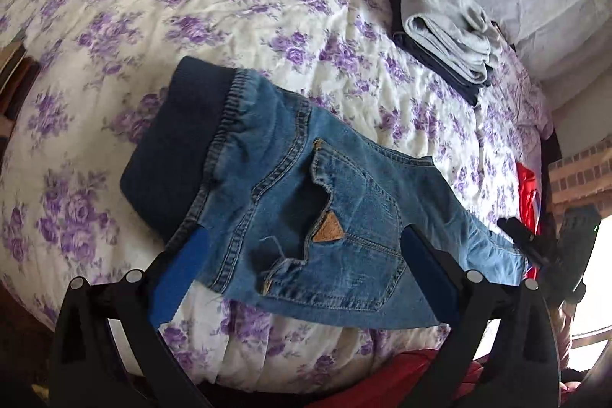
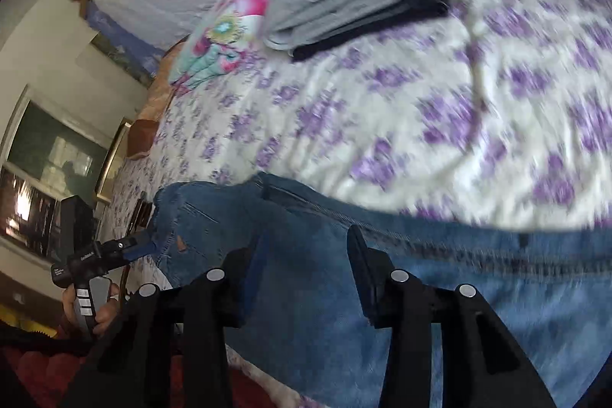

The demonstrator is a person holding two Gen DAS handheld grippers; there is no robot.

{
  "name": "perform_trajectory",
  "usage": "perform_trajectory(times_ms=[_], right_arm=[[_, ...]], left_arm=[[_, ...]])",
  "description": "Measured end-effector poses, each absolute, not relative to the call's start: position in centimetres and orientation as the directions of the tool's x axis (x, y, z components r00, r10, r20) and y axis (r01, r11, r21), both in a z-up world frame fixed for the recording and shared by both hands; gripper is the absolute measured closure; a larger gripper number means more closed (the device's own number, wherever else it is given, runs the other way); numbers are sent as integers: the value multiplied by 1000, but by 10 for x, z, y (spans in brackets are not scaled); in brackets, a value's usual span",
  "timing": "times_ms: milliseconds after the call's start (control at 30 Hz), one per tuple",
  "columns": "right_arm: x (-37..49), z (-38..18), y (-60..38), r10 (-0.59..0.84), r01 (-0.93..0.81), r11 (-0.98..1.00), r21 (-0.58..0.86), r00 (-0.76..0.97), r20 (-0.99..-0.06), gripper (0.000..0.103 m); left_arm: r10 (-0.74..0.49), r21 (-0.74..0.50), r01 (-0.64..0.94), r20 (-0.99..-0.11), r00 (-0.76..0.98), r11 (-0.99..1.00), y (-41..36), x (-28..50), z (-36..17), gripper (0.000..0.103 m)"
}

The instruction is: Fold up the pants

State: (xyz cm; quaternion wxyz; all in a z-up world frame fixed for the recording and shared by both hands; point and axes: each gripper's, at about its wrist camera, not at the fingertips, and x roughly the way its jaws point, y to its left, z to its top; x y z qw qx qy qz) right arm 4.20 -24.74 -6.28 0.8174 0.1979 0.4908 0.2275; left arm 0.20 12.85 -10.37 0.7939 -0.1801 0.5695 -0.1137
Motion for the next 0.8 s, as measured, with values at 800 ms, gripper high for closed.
perform_trajectory(times_ms=[800], right_arm=[[106, -125, -162, 489, -290, 867, 405, 341, -803, 88]], left_arm=[[-176, -246, -254, -947, 267, 936, 174, 6, -146, 5]])
